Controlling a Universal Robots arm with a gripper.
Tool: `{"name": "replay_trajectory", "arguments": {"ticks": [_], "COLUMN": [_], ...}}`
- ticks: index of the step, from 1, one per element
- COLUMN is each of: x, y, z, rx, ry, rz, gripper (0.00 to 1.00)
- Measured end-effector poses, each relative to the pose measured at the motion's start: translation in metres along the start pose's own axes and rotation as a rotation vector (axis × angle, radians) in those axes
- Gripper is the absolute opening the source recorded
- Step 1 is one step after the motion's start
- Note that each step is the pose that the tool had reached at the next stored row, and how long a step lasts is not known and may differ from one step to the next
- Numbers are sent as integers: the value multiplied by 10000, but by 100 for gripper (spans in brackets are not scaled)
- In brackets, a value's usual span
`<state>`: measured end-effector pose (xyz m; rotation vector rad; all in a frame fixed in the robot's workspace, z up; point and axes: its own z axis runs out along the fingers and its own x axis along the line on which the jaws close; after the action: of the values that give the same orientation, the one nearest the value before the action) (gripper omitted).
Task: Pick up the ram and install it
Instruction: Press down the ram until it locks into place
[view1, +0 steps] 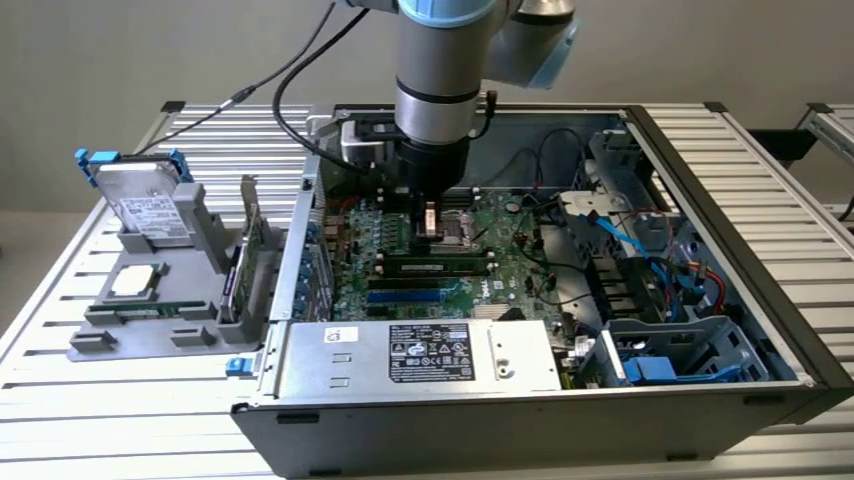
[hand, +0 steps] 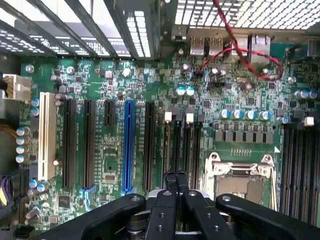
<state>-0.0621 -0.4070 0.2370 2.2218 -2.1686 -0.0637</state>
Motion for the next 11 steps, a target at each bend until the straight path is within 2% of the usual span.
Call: {"name": "replay_trajectory", "arguments": {"ticks": [3, 11], "x": [4, 8], "y": [45, 49], "z": [3, 70], "rx": [0, 0], "ry": [0, 1], "rz": [0, 0], "gripper": [10, 10]}}
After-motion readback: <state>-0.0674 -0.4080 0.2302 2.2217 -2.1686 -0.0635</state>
